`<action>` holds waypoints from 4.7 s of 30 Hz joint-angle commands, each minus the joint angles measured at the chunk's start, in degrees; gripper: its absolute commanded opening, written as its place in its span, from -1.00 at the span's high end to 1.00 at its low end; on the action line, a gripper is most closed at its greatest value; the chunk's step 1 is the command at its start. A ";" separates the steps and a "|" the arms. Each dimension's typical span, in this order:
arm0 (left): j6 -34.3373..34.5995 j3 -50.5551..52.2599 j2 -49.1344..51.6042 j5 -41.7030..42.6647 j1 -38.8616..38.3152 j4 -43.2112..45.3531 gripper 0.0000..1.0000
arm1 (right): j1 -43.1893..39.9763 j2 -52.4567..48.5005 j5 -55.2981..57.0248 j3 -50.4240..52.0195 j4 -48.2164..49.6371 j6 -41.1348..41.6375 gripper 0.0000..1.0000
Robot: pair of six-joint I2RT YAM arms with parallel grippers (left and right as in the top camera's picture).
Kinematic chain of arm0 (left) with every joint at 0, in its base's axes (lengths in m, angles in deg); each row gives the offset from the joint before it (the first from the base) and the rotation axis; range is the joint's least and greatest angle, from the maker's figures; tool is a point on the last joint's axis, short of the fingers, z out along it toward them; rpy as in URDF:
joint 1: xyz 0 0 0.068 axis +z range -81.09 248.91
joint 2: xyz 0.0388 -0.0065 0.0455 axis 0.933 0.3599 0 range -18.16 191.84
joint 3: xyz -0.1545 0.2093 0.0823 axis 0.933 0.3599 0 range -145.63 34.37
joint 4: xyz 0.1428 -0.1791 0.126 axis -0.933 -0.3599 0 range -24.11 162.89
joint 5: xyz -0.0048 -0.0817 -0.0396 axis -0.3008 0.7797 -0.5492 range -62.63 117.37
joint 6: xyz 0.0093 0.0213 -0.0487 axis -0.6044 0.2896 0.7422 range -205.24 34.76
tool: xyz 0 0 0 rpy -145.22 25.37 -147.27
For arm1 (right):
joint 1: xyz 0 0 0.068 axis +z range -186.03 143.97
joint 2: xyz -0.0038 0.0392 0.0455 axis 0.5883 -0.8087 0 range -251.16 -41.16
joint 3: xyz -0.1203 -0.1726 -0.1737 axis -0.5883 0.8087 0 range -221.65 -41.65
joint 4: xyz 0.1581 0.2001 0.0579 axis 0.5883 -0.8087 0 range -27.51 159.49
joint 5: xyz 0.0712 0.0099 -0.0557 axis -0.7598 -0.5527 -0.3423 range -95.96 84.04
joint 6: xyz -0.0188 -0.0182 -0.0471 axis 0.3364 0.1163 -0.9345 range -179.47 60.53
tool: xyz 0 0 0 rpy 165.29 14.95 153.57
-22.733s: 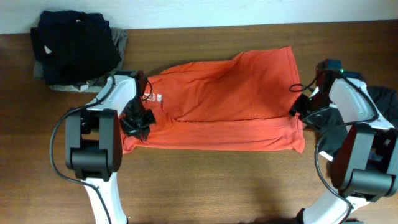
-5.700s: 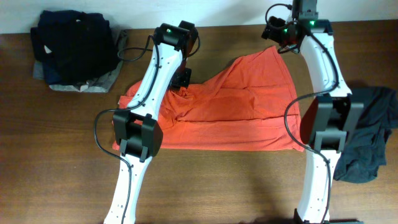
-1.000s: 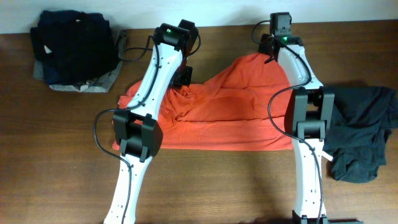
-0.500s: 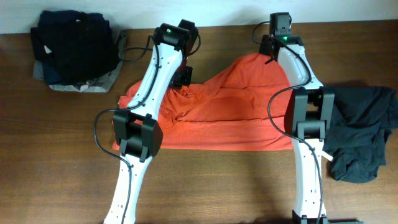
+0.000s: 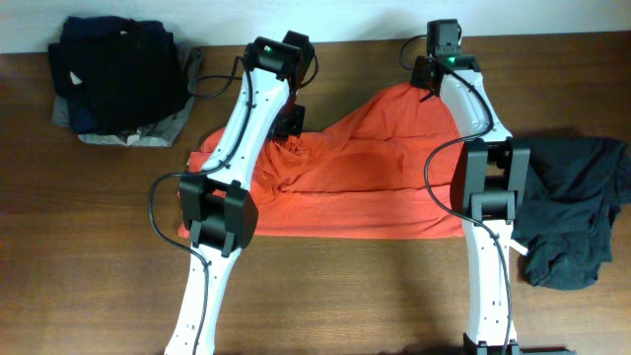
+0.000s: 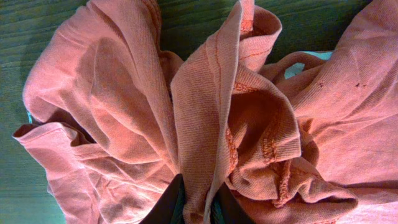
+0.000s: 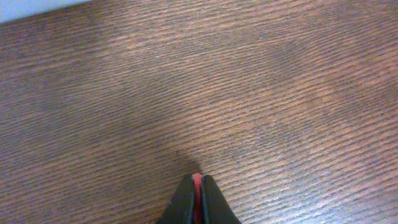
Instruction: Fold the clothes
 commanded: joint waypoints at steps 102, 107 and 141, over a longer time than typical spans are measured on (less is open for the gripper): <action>2.64 34.42 -20.37 -0.28 20.20 -2.03 0.94 | -6.82 28.22 0.00 3.15 -60.74 1.99 0.92; 2.62 37.46 -20.37 -0.28 20.39 -2.03 0.94 | -6.82 28.22 -1.11 3.15 -60.74 1.97 0.92; 2.67 34.56 -20.39 -1.95 20.22 -0.04 -0.21 | -6.86 28.22 -0.96 9.46 -57.86 1.97 -0.95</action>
